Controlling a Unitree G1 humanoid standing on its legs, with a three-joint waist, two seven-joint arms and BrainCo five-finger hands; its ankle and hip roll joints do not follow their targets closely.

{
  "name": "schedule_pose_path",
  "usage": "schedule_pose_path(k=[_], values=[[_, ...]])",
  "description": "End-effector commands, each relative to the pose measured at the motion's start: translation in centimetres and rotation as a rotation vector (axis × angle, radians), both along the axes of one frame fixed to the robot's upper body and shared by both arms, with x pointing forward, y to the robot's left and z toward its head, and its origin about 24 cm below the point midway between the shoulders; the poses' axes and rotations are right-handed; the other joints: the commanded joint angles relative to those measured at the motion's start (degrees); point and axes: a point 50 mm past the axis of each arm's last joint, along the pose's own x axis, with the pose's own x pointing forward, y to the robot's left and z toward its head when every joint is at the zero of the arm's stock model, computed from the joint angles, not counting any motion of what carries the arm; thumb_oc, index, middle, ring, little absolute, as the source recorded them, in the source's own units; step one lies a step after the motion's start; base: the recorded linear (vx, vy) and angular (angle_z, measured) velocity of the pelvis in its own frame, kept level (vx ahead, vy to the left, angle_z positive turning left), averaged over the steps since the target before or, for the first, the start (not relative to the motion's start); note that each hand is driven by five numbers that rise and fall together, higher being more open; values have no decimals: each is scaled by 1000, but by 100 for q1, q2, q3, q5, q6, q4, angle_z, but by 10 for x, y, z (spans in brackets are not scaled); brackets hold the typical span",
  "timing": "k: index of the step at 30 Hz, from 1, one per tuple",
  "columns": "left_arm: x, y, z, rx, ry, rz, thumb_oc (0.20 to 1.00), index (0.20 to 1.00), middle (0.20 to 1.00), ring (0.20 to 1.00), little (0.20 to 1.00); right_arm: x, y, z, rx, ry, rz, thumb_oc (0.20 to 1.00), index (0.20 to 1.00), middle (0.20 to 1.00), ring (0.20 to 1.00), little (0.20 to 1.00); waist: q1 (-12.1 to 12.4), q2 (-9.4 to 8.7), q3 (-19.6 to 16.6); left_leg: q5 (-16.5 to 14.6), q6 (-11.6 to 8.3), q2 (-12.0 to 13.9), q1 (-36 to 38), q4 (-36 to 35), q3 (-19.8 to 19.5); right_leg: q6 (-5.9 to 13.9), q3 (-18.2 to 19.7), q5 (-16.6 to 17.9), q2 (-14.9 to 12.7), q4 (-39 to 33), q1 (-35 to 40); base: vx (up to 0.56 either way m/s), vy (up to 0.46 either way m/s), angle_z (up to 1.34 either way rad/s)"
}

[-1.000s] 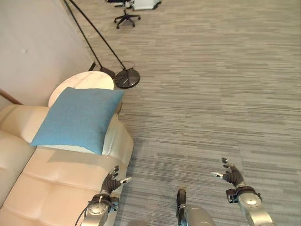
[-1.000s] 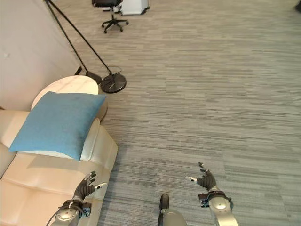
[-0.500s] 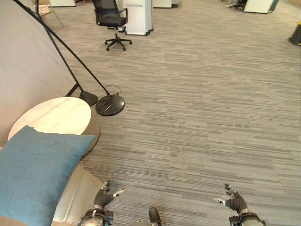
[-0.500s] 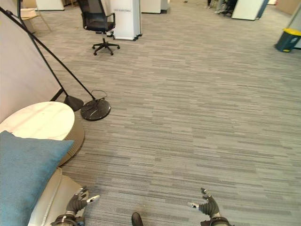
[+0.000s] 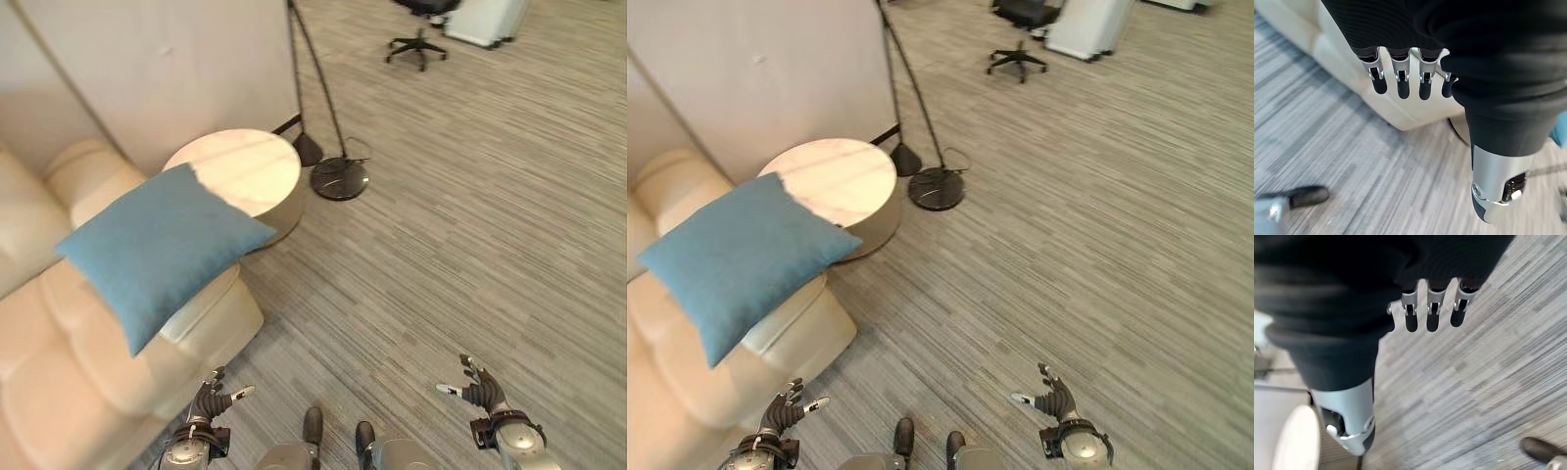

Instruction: Pick up all the scattered cushions and arrange them neatly on the sofa.

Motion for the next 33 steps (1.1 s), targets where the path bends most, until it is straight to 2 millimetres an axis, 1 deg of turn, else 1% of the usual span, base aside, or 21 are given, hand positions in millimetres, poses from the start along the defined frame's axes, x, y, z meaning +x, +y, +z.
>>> schedule_pose_path(k=[1, 3, 4, 5, 6, 8, 10, 11, 13, 16, 17, 18, 19, 20, 22, 25, 27, 28, 29, 32, 33], values=[[16, 8, 11, 16, -76, -11, 1000, 1000, 1000, 1000, 1000, 27, -5, 26, 15, -170, -7, 1000, 1000, 1000, 1000, 1000, 12, -104, 45, -453, -606, -191, -36, 1007, 575, 665, 83, -13, -271, -332, 143, 65, 0, 115], [14, 8, 10, 18, -69, -9, 1000, 1000, 1000, 1000, 1000, 25, -6, 25, 10, -162, -8, 1000, 1000, 1000, 1000, 1000, -32, -146, 53, -515, -565, 31, -166, 1294, 1068, 626, -103, -69, -377, -423, 304, 100, 9, 71], [13, 8, 9, 16, -62, -7, 1000, 1000, 1000, 1000, 1000, 22, -7, 23, 6, -145, -12, 1000, 1000, 1000, 1000, 1000, -72, -148, 51, -575, -524, 266, -176, 1280, 1521, 629, -252, -146, -439, -444, 391, 65, 17, 62], [13, 8, 9, 17, -62, -7, 1000, 1000, 1000, 1000, 1000, 22, -7, 23, 6, -145, -12, 1000, 1000, 1000, 1000, 1000, -72, -149, 32, -556, -523, 264, -195, 1266, 1523, 627, -251, -131, -439, -452, 369, 189, 44, 124], [14, 9, 10, 23, -61, -13, 1000, 1000, 1000, 1000, 1000, 19, -8, 20, 2, -127, -19, 1000, 1000, 1000, 1000, 1000, -91, -157, -2, -545, -554, 506, -282, 1161, 1952, 641, -378, -273, -479, -496, 531, 244, 57, 105], [14, 11, 10, 35, -58, -18, 1000, 1000, 1000, 1000, 1000, 18, -7, 19, 8, -123, -18, 1000, 1000, 1000, 1000, 1000, -64, -179, -91, -316, -655, 642, -399, 855, 2071, 671, -501, -353, -497, -621, 700, 257, 76, 64], [13, 11, 10, 42, -58, -15, 1000, 1000, 1000, 1000, 1000, 17, -8, 18, -3, -111, -9, 1000, 1000, 1000, 1000, 1000, -26, -167, -78, 142, -759, 759, -611, 600, 2005, 677, -605, -378, -512, -671, 821, 242, 115, 38], [13, 10, 10, 42, -57, -19, 1000, 1000, 1000, 1000, 1000, 18, -8, 18, -6, -111, -7, 1000, 1000, 1000, 1000, 1000, -6, -215, -75, 63, -849, 805, -698, 597, 2000, 712, -611, -506, -598, -670, 953, 338, 155, 17], [9, 11, 9, 40, -49, -15, 1000, 1000, 1000, 1000, 1000, 18, -7, 20, -7, -115, 7, 1000, 1000, 1000, 1000, 1000, 30, -120, -111, 252, -797, 895, -596, 365, 2077, 722, -665, -524, -590, -619, 1002, 270, 216, 18], [3, 13, 7, 49, -25, -26, 1000, 1000, 1000, 1000, 1000, 19, -3, 21, -14, -119, 40, 1000, 1000, 1000, 1000, 1000, 65, -116, -195, 151, -678, 707, -473, 329, 1909, 814, -652, -434, -833, -177, 965, 331, 302, 8], [6, 16, 10, 58, -37, -28, 1000, 1000, 1000, 1000, 1000, 24, 3, 25, -1, -146, 63, 1000, 1000, 1000, 1000, 1000, 78, -147, -150, 2, -491, 482, -225, 274, 1839, 875, -539, 4, -1071, 710, 671, 289, 281, 14], [6, 16, 10, 58, -37, -28, 1000, 1000, 1000, 1000, 1000, 24, 3, 25, -1, -146, 63, 1000, 1000, 1000, 1000, 1000, 84, -154, -151, 2, -487, 475, -223, 270, 1847, 879, -529, -5, -1080, 728, 660, 265, 260, 24], [9, 18, 12, 71, -48, -34, 1000, 1000, 1000, 1000, 1000, 25, 7, 26, 10, -158, 73, 1000, 1000, 1000, 1000, 1000, 50, -169, -94, -85, -407, 385, -84, 232, 1787, 882, -392, 249, -1117, 1132, 464, 210, 184, 37], [13, 21, 15, 85, -59, -37, 1000, 1000, 1000, 1000, 1000, 29, 12, 29, 24, -177, 82, 1000, 1000, 1000, 1000, 1000, -24, -106, 10, -200, -295, 316, 133, 160, 1613, 788, 10, 321, -925, 1750, -76, 210, 182, 30], [14, 21, 15, 81, -66, -27, 1000, 1000, 1000, 1000, 1000, 30, 13, 28, 25, -176, 88, 1000, 1000, 1000, 1000, 1000, -67, -65, 52, -252, -276, 274, 262, 111, 1534, 759, 162, 246, -755, 1776, -317, 160, 104, 46], [16, 22, 17, 74, -85, -13, 1000, 1000, 1000, 1000, 1000, 36, 14, 31, 21, -187, 103, 1000, 1000, 1000, 1000, 1000, -145, -3, 145, -441, -255, 199, 527, 105, 1423, 736, 109, 124, -584, 1086, -664, 284, 58, 28], [15, 21, 17, 72, -86, -11, 1000, 1000, 1000, 1000, 1000, 36, 12, 32, 17, -189, 101, 1000, 1000, 1000, 1000, 1000, -210, -24, 182, -531, -254, 134, 662, 112, 1358, 781, 93, 237, -499, 703, -820, 325, -5, 8], [16, 21, 16, 69, -84, -4, 1000, 1000, 1000, 1000, 1000, 34, 9, 31, 16, -175, 91, 1000, 1000, 1000, 1000, 1000, -307, -95, 192, -713, -272, -5, 879, 138, 1142, 945, 169, 494, -394, -141, -914, 360, -55, 34], [17, 20, 16, 67, -91, 5, 1000, 1000, 1000, 1000, 1000, 33, 6, 30, 6, -170, 85, 1000, 1000, 1000, 1000, 1000, -346, -107, 207, -784, -295, -43, 957, 163, 1045, 999, 190, 644, -384, -391, -1014, 459, -87, 45], [17, 20, 16, 65, -95, 11, 1000, 1000, 1000, 1000, 1000, 30, 1, 29, 3, -163, 68, 1000, 1000, 1000, 1000, 1000, -376, -172, 169, -930, -355, -82, 1074, 295, 853, 1043, 278, 747, -452, -510, -938, 298, -140, 62], [13, 18, 13, 63, -80, 3, 1000, 1000, 1000, 1000, 1000, 27, -2, 29, 3, -163, 52, 1000, 1000, 1000, 1000, 1000, -391, -192, 73, -1032, -421, -51, 1150, 377, 773, 946, 378, 769, -466, -469, -812, 264, -180, 100]])
